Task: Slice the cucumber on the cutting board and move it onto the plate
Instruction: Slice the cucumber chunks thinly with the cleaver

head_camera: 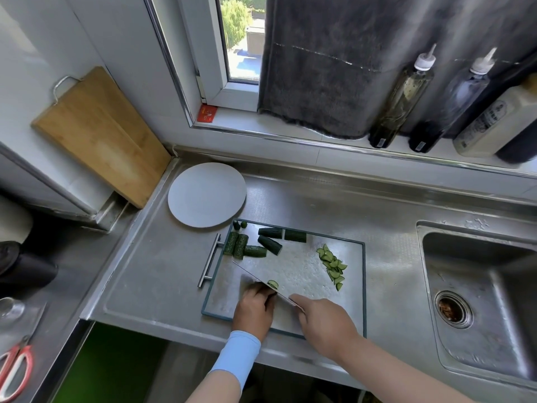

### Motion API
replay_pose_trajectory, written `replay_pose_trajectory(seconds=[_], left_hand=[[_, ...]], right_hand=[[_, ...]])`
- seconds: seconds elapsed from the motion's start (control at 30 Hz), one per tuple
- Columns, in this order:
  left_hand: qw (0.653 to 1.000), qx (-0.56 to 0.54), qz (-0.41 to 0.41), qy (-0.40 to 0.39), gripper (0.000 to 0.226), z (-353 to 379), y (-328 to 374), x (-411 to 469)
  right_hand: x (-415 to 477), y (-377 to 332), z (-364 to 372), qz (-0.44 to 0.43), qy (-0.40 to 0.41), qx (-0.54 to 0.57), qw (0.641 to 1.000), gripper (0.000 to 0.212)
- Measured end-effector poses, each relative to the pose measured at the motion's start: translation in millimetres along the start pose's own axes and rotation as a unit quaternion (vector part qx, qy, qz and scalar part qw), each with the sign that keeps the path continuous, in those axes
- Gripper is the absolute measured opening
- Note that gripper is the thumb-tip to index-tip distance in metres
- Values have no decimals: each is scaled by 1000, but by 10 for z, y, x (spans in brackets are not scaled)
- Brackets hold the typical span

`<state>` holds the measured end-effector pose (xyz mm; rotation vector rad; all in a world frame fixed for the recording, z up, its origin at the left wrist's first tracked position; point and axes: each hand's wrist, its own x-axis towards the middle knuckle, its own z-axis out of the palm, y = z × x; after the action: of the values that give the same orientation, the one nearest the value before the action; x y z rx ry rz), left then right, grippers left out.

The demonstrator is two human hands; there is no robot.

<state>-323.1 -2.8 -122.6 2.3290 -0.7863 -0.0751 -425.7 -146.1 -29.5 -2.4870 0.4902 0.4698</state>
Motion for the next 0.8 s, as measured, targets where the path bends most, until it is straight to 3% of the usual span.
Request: replay_pose_trajectory(seconds=[0.8], left_hand=[[1000, -3, 8, 27, 24, 44, -21, -39]], right_hand=[[65, 26, -20, 1, -23, -2, 1000, 31]])
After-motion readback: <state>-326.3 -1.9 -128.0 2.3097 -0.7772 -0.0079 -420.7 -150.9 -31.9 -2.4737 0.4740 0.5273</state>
